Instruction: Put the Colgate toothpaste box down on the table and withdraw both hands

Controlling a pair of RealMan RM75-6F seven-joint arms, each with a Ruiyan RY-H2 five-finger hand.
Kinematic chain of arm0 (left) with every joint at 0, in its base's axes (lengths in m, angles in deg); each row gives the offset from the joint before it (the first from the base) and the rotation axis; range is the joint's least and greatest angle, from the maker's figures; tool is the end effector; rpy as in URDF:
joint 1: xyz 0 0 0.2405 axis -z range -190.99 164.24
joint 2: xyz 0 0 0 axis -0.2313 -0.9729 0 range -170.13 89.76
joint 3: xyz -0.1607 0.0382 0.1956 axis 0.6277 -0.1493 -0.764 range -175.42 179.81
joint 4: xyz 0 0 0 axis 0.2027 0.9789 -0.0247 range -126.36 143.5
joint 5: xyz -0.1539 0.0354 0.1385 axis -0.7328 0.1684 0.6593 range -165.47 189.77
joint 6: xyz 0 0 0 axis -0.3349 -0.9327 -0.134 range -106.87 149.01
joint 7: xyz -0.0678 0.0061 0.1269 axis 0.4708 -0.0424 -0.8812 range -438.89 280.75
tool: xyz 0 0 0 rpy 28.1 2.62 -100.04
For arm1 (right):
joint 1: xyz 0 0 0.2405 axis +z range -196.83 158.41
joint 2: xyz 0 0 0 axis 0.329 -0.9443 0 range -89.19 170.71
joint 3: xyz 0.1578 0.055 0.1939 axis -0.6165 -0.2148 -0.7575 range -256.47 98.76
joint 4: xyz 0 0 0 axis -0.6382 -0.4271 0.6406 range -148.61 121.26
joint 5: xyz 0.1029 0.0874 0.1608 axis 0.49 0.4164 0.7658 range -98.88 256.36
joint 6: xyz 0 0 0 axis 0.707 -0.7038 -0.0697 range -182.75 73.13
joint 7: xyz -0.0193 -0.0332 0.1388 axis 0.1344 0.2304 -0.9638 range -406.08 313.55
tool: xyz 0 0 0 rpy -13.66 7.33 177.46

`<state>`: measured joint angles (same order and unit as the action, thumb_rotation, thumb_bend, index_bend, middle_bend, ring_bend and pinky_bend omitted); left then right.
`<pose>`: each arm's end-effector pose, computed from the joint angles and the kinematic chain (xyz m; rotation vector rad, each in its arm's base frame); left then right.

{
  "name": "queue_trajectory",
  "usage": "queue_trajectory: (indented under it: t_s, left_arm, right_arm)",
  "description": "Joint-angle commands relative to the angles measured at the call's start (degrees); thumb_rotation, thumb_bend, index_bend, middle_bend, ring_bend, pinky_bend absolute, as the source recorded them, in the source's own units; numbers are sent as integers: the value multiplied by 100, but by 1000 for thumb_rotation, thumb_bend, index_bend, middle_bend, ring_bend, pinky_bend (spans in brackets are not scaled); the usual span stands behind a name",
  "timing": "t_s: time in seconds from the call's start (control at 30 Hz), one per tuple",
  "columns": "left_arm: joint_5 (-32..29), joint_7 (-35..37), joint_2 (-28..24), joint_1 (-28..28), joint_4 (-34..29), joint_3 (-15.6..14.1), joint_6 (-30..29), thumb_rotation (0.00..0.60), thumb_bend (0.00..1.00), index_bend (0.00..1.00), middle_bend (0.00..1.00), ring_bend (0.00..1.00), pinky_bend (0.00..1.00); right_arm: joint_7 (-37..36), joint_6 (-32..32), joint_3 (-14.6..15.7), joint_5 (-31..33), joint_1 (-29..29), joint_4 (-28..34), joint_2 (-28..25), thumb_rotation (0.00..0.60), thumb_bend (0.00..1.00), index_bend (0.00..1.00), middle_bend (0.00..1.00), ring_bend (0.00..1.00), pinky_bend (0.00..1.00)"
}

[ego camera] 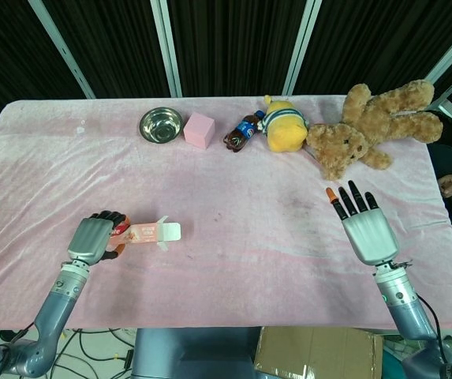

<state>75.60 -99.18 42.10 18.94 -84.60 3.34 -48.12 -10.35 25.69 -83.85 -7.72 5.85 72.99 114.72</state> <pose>-0.2151 0.2848 0.0217 -1.6924 -1.0075 -0.8333 -0.2289 -0.2853 0.1063 1.6601 -0.2196 0.7340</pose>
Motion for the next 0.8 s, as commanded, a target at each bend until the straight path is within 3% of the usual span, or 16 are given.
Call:
queue_trajectory:
  t_s: [0.03, 0.27, 0.57, 0.73, 0.8]
  left_arm:
    - [-30, -63, -17, -41, -3, 8, 14, 600, 140, 216, 214, 132, 210]
    - [52, 97, -260, -288, -277, 9, -147, 600, 131, 165, 169, 114, 176]
    - [1892, 1157, -1410, -1176, -694, -723, -1284, 600, 111, 128, 77, 35, 75]
    - [2461, 1465, -1889, -1742, -610, -1070, -1927, 600, 68, 32, 0, 0, 4]
    - [2539, 1636, -1965, -1887, -546, -1120, -2045, 600, 65, 21, 0, 0, 0]
  right_arm:
    - [-75, 42, 18, 35, -81, 4, -11, 600, 278, 77, 169, 81, 299]
    - [-472, 247, 123, 139, -443, 173, -175, 600, 279, 77, 169, 81, 291]
    - [-1990, 914, 706, -59, -1443, 692, -917, 600, 256, 69, 149, 67, 220]
    - [-2559, 972, 964, -132, -1789, 814, -1338, 600, 159, 0, 7, 0, 120]
    - [-2645, 933, 964, -72, -1838, 927, -1461, 600, 133, 0, 0, 0, 104]
